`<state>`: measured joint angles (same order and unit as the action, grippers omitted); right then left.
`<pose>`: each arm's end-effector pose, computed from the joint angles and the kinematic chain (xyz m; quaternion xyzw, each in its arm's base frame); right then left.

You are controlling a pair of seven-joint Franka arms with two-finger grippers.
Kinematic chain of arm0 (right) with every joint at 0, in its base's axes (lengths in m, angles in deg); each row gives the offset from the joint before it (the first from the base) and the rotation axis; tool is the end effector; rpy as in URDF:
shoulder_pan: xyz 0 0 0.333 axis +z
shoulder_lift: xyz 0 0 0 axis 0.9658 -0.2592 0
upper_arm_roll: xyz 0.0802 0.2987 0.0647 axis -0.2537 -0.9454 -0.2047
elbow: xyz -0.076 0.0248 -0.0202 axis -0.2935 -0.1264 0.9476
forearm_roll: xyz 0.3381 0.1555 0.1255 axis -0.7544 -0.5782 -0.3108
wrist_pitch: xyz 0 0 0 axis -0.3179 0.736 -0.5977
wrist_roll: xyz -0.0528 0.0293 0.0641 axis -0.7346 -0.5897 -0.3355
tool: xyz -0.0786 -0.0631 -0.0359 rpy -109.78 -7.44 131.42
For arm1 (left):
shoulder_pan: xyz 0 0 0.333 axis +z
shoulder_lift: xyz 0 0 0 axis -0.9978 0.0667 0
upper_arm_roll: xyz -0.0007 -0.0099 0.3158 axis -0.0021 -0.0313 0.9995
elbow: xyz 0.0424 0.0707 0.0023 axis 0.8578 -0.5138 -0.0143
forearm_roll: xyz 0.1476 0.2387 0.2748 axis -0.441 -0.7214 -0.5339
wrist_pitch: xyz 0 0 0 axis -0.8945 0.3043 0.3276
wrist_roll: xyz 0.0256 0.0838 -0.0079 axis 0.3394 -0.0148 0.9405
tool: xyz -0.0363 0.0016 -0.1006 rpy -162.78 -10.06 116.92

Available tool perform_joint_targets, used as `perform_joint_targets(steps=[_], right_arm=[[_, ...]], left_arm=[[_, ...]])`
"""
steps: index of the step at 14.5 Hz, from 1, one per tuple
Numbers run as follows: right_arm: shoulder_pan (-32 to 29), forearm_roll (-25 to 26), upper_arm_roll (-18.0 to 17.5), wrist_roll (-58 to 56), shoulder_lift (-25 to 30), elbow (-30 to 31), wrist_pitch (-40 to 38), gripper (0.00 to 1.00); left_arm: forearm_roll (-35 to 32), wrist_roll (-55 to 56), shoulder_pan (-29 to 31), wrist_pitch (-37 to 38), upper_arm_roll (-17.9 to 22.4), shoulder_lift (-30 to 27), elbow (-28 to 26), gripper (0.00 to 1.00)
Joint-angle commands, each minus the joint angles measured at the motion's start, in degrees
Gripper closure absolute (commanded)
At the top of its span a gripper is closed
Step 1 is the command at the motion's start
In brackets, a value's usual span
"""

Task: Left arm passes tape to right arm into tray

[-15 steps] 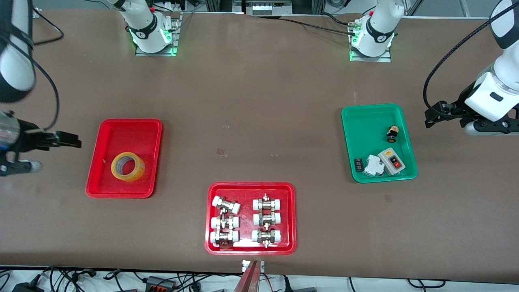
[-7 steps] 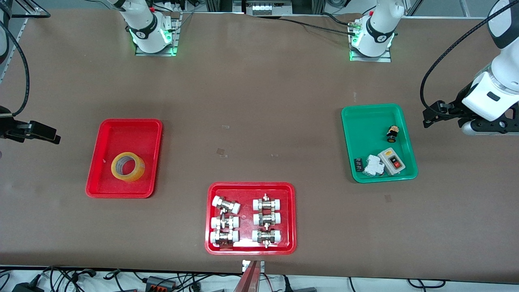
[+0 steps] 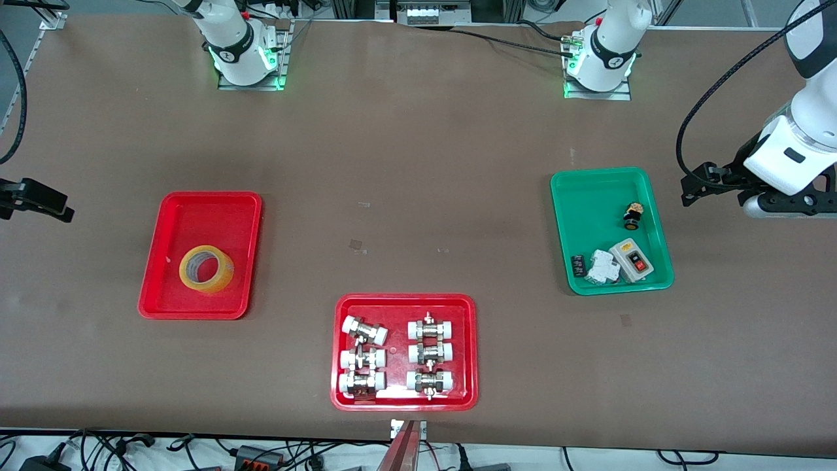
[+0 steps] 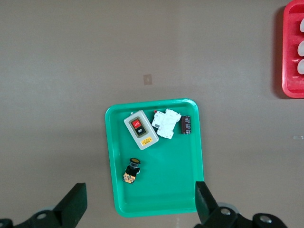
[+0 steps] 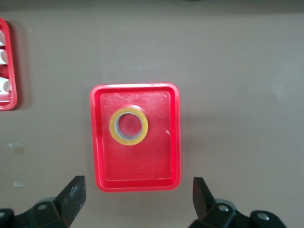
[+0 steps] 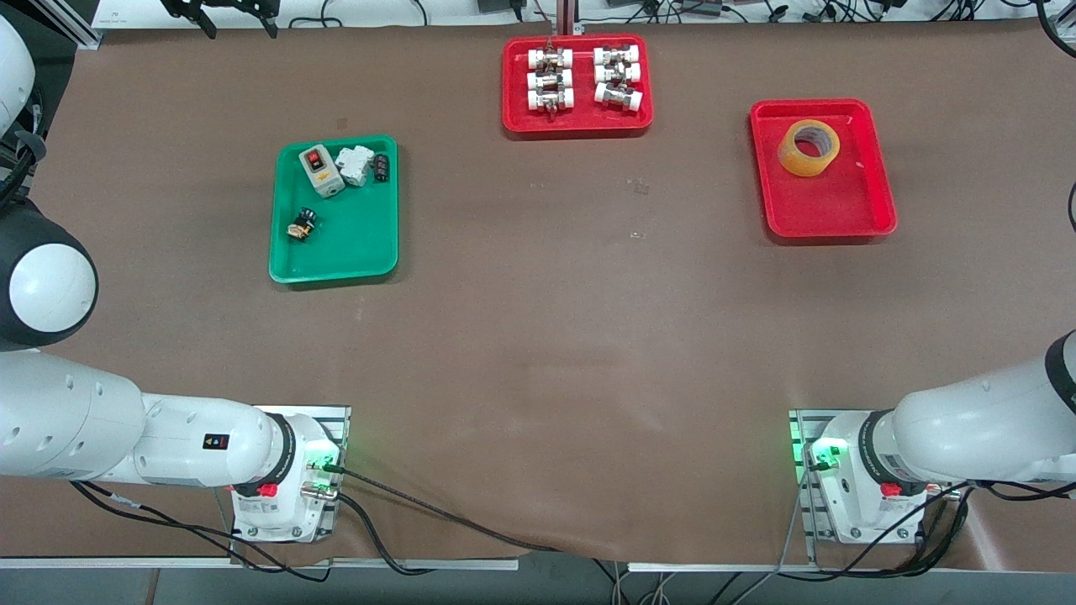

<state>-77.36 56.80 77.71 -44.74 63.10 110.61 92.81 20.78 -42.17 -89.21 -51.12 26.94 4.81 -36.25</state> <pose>0.6338 -0.0499 0.6021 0.9995 -0.0219 0.0157 0.0172 0.5830 -0.0310 0.5657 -0.9997 -0.0067 -0.0237 0.0075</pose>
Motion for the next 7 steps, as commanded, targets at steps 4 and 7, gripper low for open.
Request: perform_joint_targets(steps=[4, 7], right_arm=[[2.03, 0.21, 1.64, 1.15, 4.62, 6.60, 1.05, 0.00], [2.29, 0.73, 1.37, 1.06, 10.15, 15.89, 6.31, 0.00]], left_arm=[[0.96, -0.18, 0.31, -0.27, -0.19, -0.02, 0.30, 0.00], [0.96, -0.18, 0.22, -0.27, -0.19, -0.02, 0.30, 0.00]])
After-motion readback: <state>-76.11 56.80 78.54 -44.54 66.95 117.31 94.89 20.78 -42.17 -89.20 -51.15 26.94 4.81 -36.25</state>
